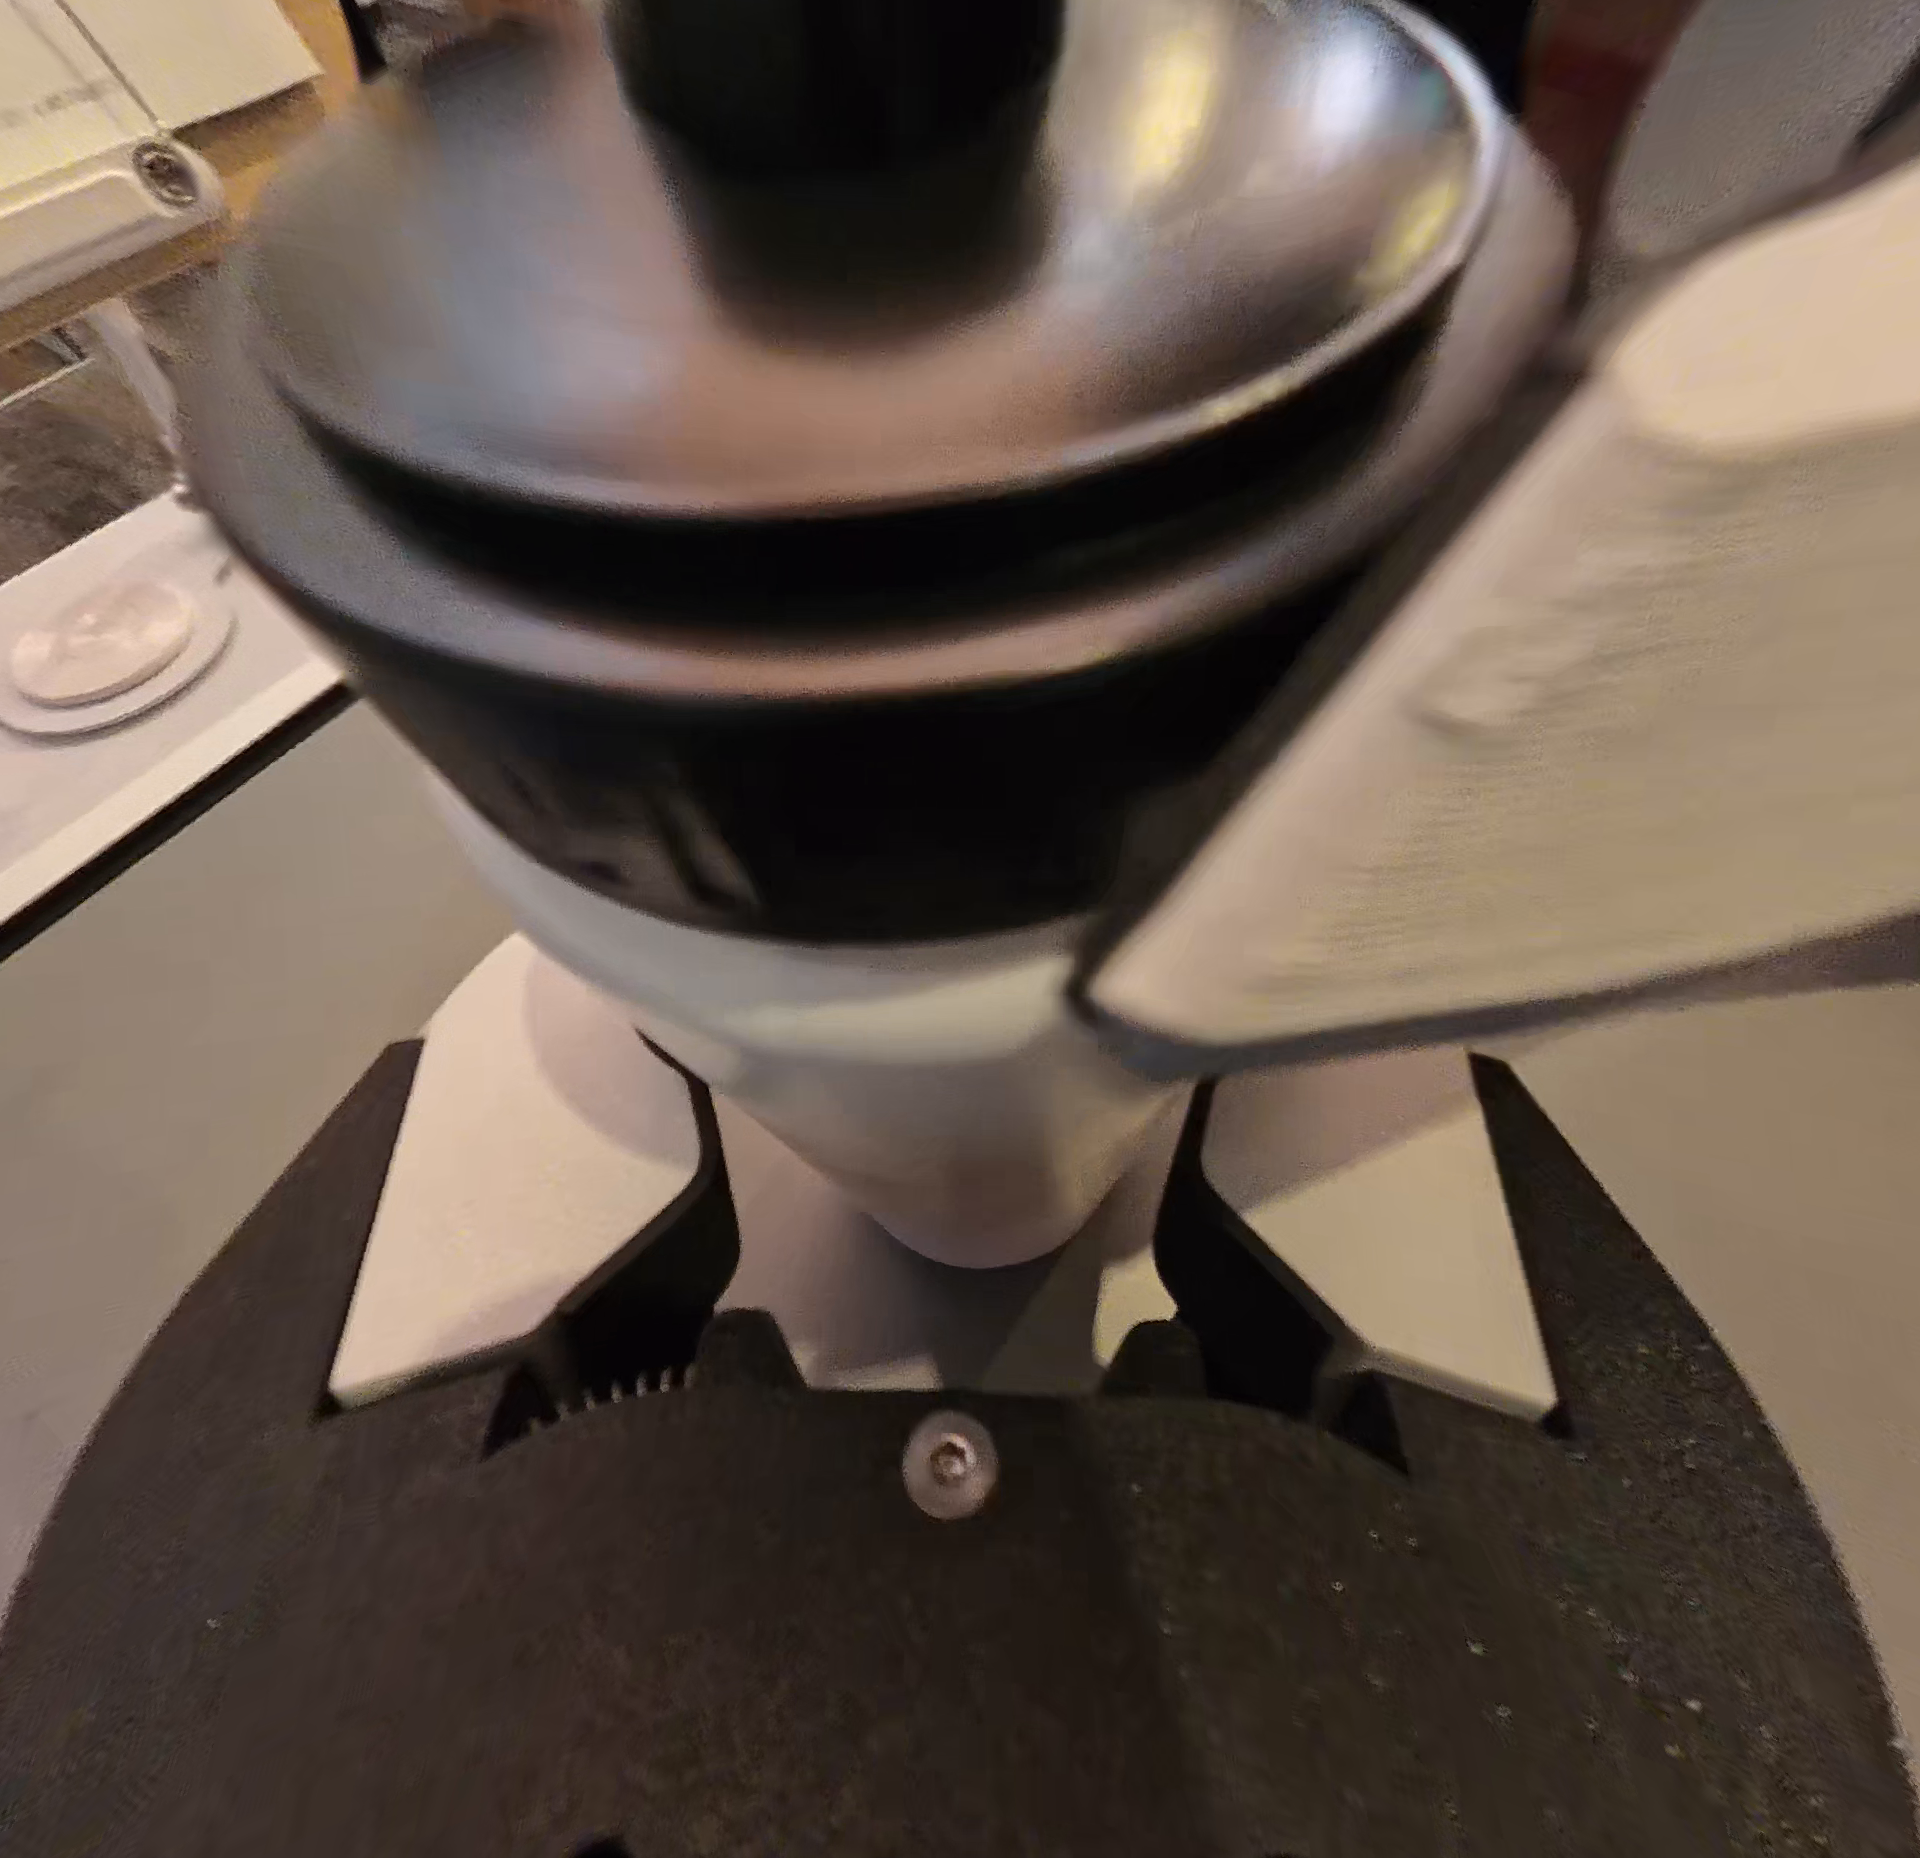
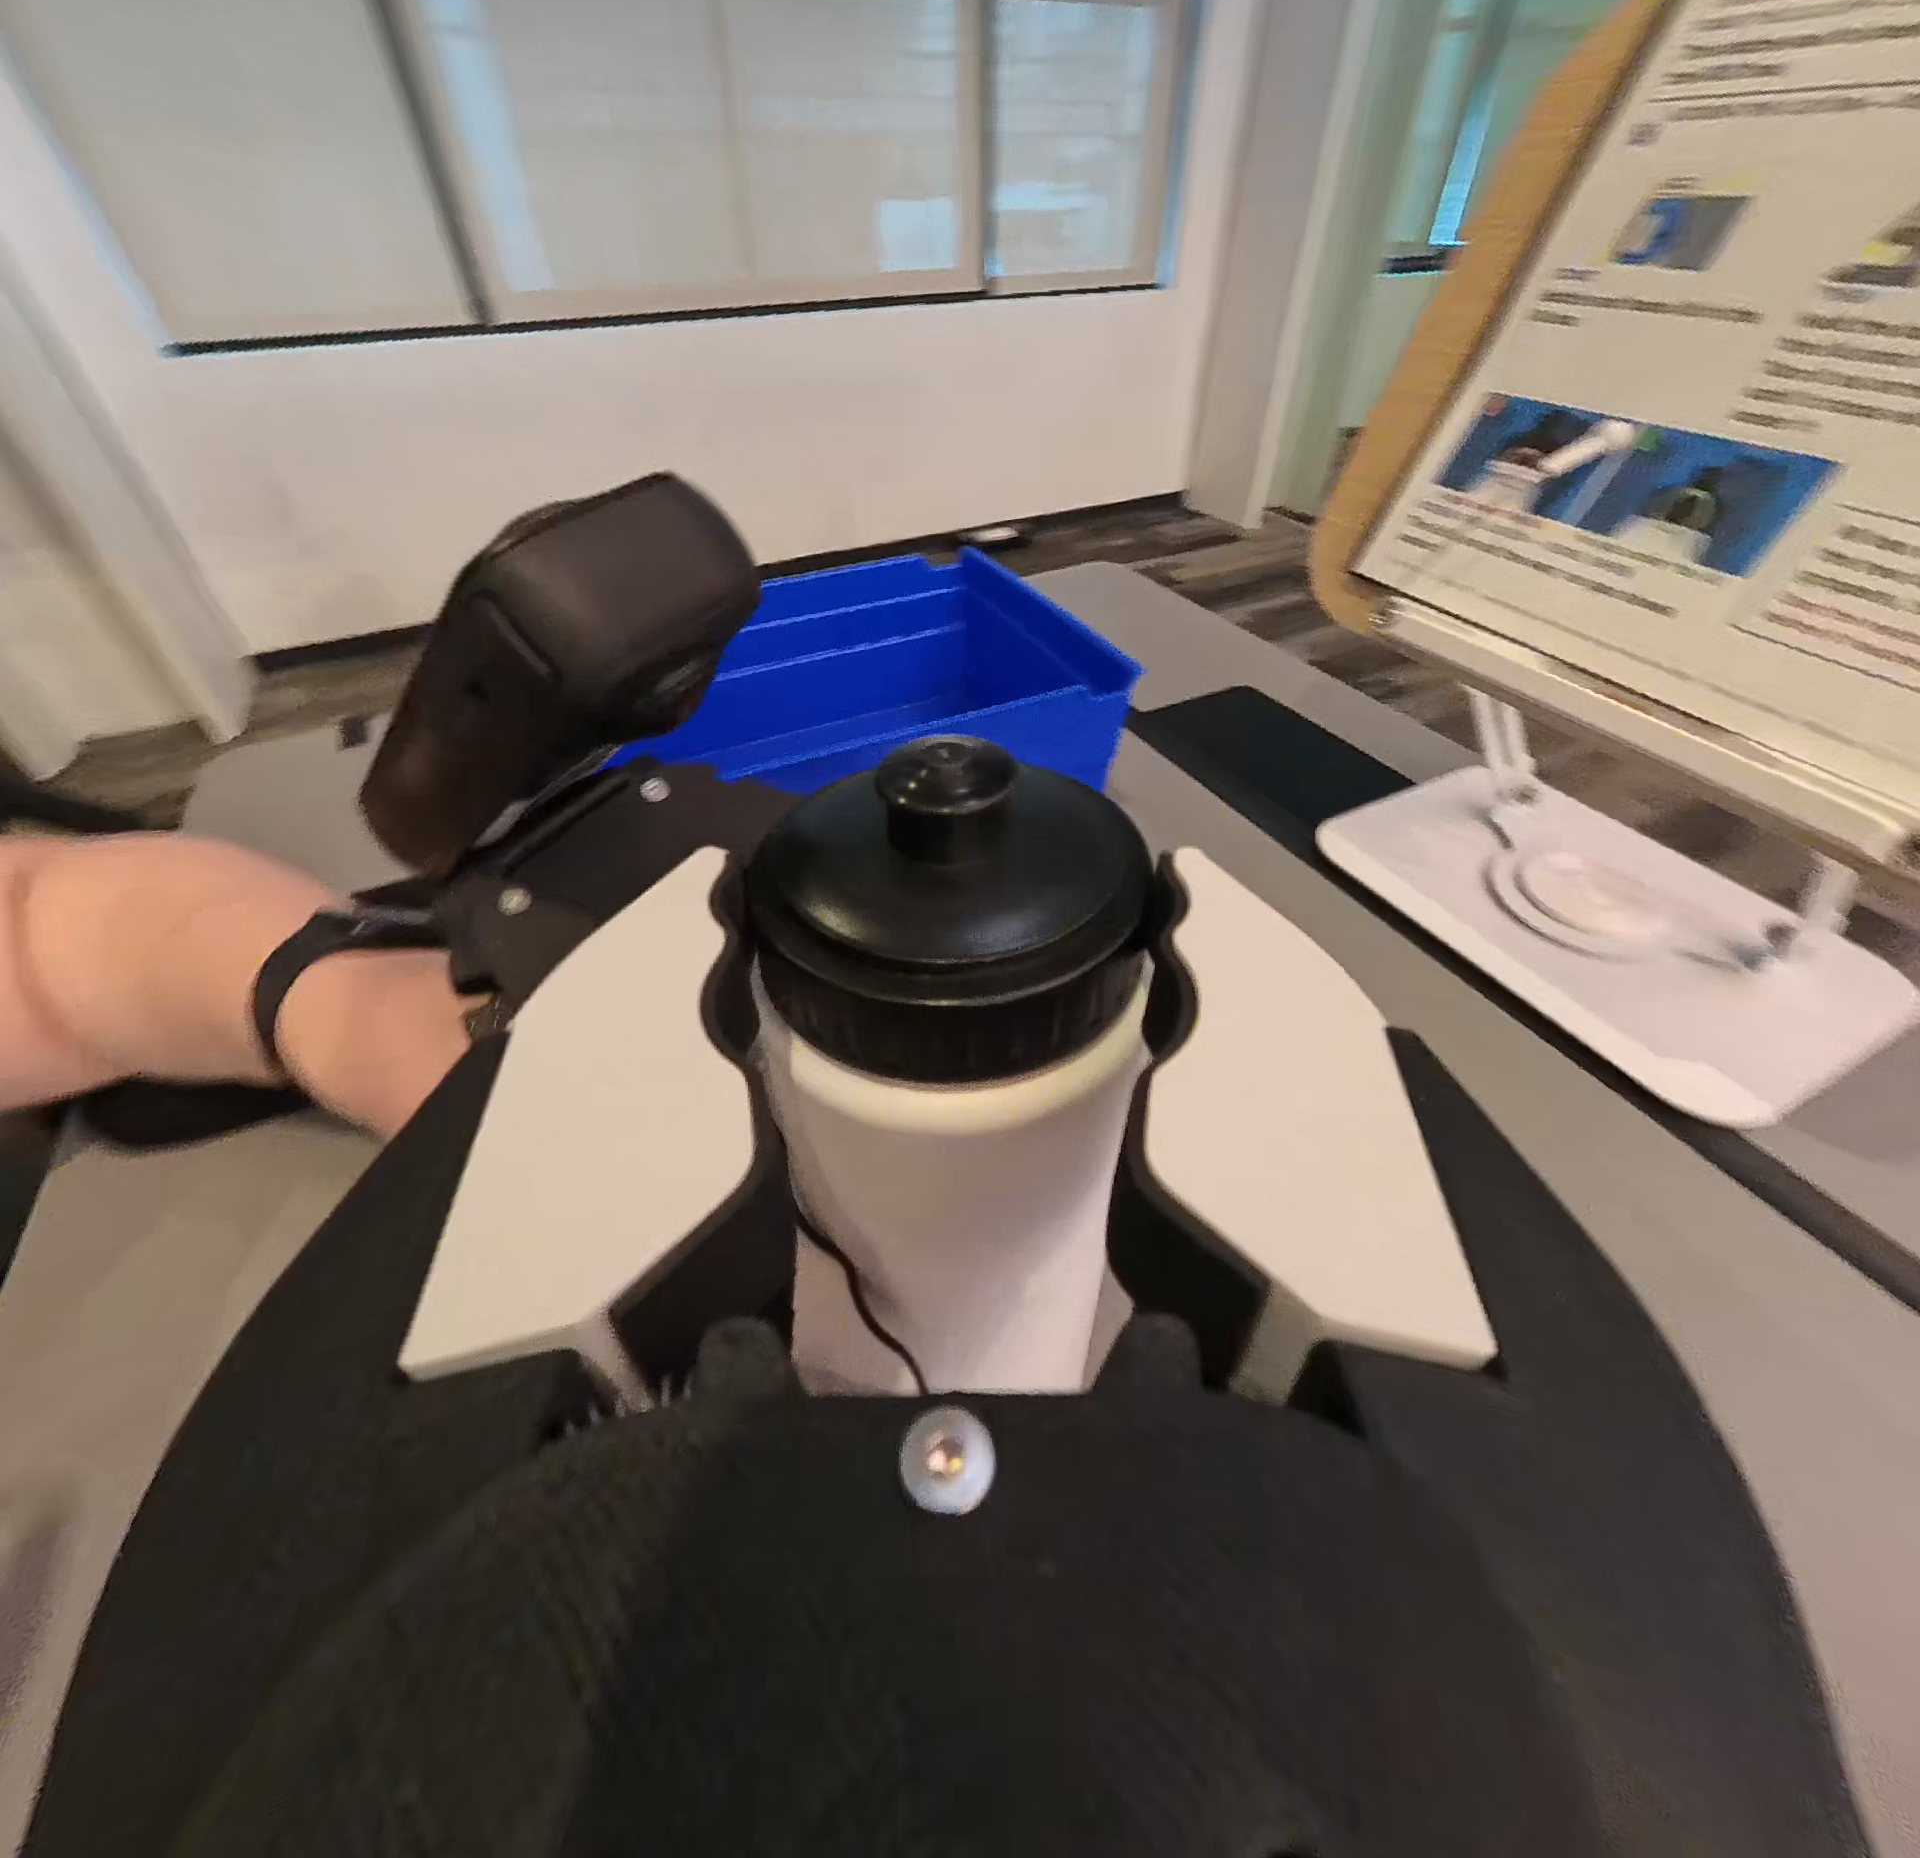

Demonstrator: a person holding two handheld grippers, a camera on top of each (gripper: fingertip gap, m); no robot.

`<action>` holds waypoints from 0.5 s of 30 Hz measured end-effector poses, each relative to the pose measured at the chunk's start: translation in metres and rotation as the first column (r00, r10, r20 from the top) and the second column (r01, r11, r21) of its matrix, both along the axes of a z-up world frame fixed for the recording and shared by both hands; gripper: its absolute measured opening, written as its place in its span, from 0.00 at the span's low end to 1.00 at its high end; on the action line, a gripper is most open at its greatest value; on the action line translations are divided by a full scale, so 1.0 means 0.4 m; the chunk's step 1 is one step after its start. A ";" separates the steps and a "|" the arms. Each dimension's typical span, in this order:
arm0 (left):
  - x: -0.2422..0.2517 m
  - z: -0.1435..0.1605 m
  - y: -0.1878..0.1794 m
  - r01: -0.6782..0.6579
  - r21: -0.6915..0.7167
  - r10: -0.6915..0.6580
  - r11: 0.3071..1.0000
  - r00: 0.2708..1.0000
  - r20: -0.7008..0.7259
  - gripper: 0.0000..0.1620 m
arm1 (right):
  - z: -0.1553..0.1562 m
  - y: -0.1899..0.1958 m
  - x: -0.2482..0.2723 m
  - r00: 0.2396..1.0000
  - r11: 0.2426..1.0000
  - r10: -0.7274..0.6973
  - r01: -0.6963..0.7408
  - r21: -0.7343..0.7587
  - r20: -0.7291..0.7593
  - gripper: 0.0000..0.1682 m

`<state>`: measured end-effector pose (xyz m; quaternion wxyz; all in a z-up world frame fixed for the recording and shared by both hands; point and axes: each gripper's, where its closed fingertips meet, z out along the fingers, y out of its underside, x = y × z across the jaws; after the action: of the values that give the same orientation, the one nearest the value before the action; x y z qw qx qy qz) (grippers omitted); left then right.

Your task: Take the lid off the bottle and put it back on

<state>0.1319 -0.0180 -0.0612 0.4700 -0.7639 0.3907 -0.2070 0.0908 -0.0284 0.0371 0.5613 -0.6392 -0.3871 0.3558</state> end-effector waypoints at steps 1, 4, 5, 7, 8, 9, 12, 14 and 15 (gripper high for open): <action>-0.002 -0.002 0.003 -0.012 0.011 0.012 1.000 1.000 -0.013 0.63 | 0.001 0.003 0.002 0.998 0.998 -0.060 0.060 0.008 -0.011 0.45; -0.005 -0.006 0.004 -0.022 0.029 0.023 0.999 0.999 -0.049 0.63 | 0.004 0.004 0.005 0.990 0.991 -0.131 0.132 0.024 -0.045 0.45; -0.005 -0.006 0.004 -0.020 0.029 0.021 0.999 0.999 -0.046 0.63 | 0.003 0.006 0.003 0.993 0.993 -0.114 0.115 0.032 -0.038 0.45; -0.006 -0.007 0.005 -0.004 0.021 0.004 1.000 0.999 -0.039 0.63 | -0.002 0.003 -0.004 1.000 0.999 -0.013 0.012 0.047 0.007 0.45; -0.003 -0.007 0.001 0.018 0.019 -0.017 1.000 0.999 -0.043 0.63 | -0.004 -0.002 -0.006 0.998 0.997 0.058 -0.059 0.047 0.029 0.46; 0.004 -0.008 -0.005 0.048 0.021 -0.047 0.999 0.998 -0.052 0.63 | -0.005 -0.010 -0.006 0.990 0.990 0.132 -0.134 0.041 0.041 0.48; 0.027 -0.008 -0.028 0.138 0.047 -0.135 0.989 0.988 -0.069 0.63 | 0.002 -0.040 0.005 0.958 0.957 0.285 -0.287 0.050 0.041 0.47; 0.039 -0.009 -0.043 0.179 0.042 -0.176 0.983 0.982 -0.063 0.63 | 0.003 -0.049 0.008 0.951 0.948 0.303 -0.308 0.077 0.062 0.47; 0.039 -0.009 -0.044 0.180 0.043 -0.178 0.983 0.982 -0.063 0.63 | 0.003 -0.047 0.007 0.955 0.952 0.289 -0.294 0.080 0.071 0.47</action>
<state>0.1476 -0.0354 -0.0647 0.4560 -0.7199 0.4764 -0.2164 0.0935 -0.0472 0.0382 0.5193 -0.5592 -0.5090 0.3983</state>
